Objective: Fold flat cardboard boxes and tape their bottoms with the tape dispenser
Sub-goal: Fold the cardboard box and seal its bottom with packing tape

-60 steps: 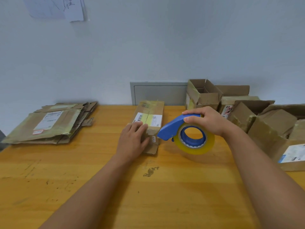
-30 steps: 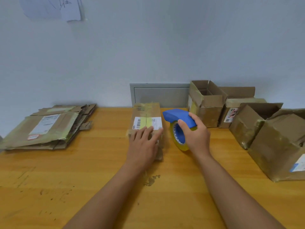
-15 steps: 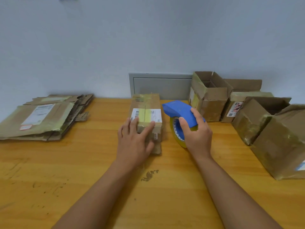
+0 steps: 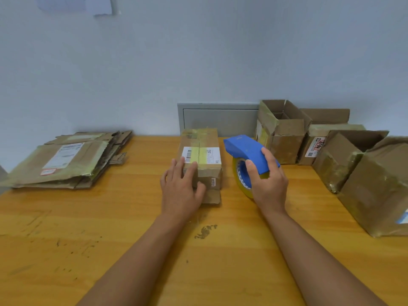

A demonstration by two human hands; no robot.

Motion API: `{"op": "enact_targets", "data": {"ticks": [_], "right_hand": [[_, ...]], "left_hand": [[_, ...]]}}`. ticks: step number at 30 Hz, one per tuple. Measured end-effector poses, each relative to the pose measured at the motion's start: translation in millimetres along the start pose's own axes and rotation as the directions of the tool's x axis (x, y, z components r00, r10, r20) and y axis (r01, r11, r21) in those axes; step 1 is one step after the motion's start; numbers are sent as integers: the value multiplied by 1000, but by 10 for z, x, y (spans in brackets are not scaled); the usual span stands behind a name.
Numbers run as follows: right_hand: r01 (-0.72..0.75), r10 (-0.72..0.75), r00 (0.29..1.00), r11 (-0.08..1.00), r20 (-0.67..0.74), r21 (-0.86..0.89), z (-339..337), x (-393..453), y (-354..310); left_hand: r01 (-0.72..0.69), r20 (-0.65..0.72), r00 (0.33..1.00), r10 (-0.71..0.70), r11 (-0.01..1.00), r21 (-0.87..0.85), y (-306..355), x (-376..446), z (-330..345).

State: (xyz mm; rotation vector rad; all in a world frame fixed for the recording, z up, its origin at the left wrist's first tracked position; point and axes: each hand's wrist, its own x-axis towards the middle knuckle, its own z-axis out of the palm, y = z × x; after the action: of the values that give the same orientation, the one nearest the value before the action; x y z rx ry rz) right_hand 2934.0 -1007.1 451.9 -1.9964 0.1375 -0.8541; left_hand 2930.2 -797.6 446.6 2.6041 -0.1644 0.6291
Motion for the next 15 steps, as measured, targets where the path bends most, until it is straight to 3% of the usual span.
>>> {"op": "enact_targets", "data": {"ticks": [6,11,15], "right_hand": [[17,-17,1000,1000,-14,-7,22,-2,8],[28,-28,999,1000,-25,-1,18,-11,17],[35,-35,999,999,-34,3,23,-8,27]], "left_hand": [[-6,7,1000,6,1000,-20,-8,5,0],[-33,-36,999,37,994,108,65,58,-19],[-133,-118,984,129,991,-24,148,250,-68]]}}
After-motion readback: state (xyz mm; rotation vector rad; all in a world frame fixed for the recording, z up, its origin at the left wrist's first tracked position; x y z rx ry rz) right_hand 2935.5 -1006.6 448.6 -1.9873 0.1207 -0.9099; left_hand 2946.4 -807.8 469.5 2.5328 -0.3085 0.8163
